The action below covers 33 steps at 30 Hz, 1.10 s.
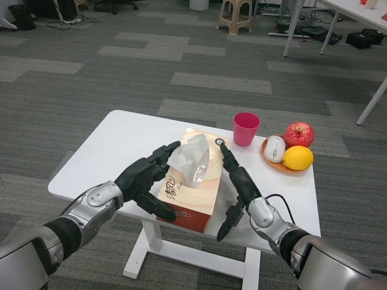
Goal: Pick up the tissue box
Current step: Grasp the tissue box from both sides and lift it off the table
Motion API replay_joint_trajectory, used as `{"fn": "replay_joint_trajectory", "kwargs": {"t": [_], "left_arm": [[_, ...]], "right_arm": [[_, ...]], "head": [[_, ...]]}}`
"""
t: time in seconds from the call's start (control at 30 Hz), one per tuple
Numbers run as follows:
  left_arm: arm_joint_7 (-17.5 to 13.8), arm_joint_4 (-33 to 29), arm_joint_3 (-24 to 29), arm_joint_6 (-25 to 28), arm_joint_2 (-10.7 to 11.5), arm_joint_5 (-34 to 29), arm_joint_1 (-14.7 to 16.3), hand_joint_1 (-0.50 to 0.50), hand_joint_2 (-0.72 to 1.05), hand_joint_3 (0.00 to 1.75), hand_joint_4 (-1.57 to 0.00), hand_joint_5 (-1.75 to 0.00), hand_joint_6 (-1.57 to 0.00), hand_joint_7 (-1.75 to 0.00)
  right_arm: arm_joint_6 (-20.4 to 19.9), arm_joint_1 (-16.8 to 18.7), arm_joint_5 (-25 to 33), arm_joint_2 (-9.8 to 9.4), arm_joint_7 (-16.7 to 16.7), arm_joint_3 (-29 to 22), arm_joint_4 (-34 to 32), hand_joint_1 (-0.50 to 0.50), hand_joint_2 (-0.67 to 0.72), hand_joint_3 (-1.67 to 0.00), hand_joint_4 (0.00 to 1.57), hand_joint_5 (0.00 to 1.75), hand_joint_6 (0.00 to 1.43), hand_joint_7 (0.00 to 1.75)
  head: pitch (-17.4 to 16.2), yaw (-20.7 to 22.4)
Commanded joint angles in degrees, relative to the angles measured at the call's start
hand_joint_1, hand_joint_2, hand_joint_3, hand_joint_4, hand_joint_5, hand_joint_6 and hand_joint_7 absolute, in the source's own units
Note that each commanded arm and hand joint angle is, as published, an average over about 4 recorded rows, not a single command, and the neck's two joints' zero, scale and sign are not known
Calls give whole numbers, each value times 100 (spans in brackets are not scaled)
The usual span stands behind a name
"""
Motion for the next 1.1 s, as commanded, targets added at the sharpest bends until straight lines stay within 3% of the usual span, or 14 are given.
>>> {"fn": "replay_joint_trajectory", "kwargs": {"t": [0.03, 0.53, 1.1], "left_arm": [[-60, -87, -26, -52, -119, -18, -44, 50, 34, 0, 0, 0, 0, 0], [-54, -78, -105, -52, -150, -167, -18, 50, 34, 0, 0, 0, 0, 0], [-102, -111, -497, -48, -172, -422, -1, 50, 34, 0, 0, 0, 0, 0]], "right_arm": [[-81, -49, -69, 150, 139, 33, -143, -28, 65, 0, 0, 0, 0, 0], [-79, -99, -69, 213, 57, 156, -62, -29, 60, 0, 0, 0, 0, 0], [-79, -420, -69, 308, -52, 172, 109, -29, 60, 0, 0, 0, 0, 0]], "head": [[-1, -1], [-48, 2], [-89, 8]]}}
